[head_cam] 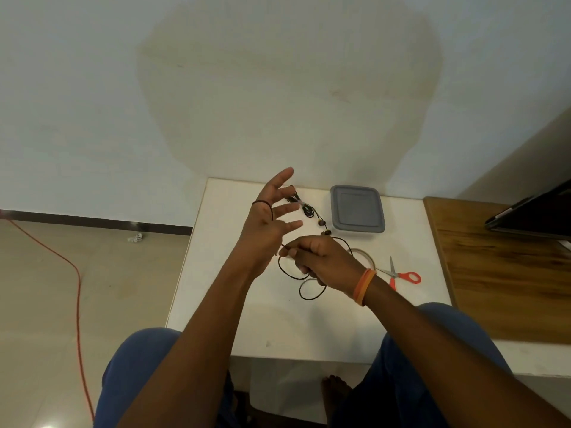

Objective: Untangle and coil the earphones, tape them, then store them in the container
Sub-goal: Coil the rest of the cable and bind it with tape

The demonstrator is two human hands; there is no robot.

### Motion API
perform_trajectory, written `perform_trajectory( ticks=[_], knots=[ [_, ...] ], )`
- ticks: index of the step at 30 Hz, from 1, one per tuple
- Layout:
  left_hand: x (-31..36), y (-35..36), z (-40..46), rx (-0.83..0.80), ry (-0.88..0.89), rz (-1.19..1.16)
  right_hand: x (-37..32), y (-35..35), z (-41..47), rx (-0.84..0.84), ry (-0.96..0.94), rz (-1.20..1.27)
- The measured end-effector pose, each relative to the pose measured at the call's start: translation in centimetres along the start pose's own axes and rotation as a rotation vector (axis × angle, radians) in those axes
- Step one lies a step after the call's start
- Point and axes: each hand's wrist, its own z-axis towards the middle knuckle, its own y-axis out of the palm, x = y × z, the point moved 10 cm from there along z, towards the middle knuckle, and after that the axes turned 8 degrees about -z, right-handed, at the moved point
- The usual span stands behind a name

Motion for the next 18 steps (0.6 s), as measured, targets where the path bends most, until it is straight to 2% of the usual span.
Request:
perform_trajectory(
  ticks=[2, 5, 7, 8, 12, 18],
  knots=[
    [0.5, 0.7, 0.4, 0.021, 0.08, 0.321, 0.2, -0.2, -0.1, 0.0, 0.004, -0.075],
    [-1.2, 1.8, 1.0, -0.009, -0.009, 0.603, -0.2, -0.7, -0.7, 0.017, -0.027, -0.216],
    [-2.1, 1.9, 0.6, -0.037, 0.071, 0.713, -0.5, -1.4, -1.1, 0.036, -0.065, -0.261],
    [-2.2, 1.7, 0.3, -0.021, 0.086, 0.731, -0.4, -1.7, -1.2, 0.039, -0.07, -0.267],
    [-4.3, 0.7, 0.0, -0.005, -0.087, 0.645, -0.6, -2.8, -1.7, 0.06, -0.106, -0.308],
    [-5.5, 3.4, -1.9, -0.264, -0.284, 0.638, -2.0, -6.5, -2.5, 0.234, -0.23, -0.356]
  ],
)
